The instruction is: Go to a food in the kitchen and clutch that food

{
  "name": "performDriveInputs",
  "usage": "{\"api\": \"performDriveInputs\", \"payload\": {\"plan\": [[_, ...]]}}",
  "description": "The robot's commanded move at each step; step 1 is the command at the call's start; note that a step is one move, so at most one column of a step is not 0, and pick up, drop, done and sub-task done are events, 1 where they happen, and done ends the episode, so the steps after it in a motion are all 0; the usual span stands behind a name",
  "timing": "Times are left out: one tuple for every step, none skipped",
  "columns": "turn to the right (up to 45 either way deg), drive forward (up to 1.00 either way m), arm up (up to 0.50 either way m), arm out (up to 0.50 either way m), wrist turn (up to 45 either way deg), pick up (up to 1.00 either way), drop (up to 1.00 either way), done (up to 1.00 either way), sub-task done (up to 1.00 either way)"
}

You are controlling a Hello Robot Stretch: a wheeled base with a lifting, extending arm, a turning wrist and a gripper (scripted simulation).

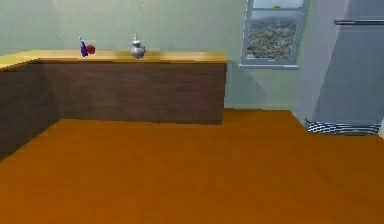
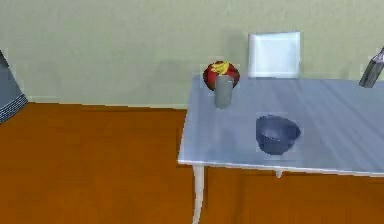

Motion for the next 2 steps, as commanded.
{"api": "performDriveInputs", "payload": {"plan": [[0.0,1.00,0.00,0.00,0.0,0.00,0.00,0.00,0.00],[0.0,1.00,0.00,0.00,0.0,0.00,0.00,0.00,0.00]]}}
